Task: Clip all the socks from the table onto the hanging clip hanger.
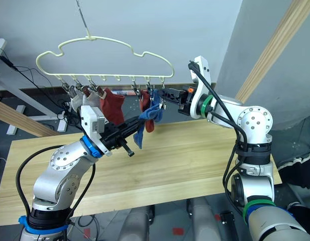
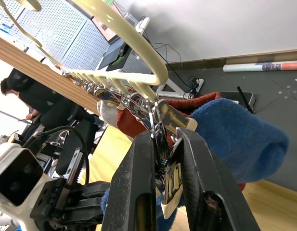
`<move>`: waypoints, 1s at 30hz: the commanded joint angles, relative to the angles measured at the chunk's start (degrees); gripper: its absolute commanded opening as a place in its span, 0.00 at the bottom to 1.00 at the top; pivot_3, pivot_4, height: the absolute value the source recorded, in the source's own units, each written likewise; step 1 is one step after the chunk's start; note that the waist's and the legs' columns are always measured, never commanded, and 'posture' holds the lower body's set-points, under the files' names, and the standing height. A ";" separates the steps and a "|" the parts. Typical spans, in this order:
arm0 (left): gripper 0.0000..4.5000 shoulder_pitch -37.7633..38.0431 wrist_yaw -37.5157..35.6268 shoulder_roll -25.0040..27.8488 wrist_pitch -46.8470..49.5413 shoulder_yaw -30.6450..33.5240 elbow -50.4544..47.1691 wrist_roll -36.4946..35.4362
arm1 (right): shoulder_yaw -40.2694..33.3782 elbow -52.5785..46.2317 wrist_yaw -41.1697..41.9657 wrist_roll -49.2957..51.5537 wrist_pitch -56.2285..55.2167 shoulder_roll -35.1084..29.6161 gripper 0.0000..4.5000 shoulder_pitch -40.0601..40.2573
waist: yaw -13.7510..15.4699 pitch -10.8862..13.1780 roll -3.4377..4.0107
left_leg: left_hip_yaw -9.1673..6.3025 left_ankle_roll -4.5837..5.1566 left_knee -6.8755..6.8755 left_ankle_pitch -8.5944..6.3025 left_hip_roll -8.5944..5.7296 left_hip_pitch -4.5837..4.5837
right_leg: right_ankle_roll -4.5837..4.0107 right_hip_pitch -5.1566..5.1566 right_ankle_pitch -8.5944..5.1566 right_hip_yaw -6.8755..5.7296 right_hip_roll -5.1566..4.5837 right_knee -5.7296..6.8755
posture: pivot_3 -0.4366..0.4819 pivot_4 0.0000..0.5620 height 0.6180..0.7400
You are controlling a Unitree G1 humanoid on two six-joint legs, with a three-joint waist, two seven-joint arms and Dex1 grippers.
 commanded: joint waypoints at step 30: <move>0.00 -0.07 1.23 0.10 1.75 1.33 -4.18 -1.72 | -1.03 -3.41 2.84 -3.01 1.20 2.26 0.85 0.78 | 0.11 0.00 0.00 | 0.00 0.00 0.02 0.00 0.00 0.01 | -0.15 0.01 0.10 -0.01 -0.01 0.03 | 0.48 0.67 1.00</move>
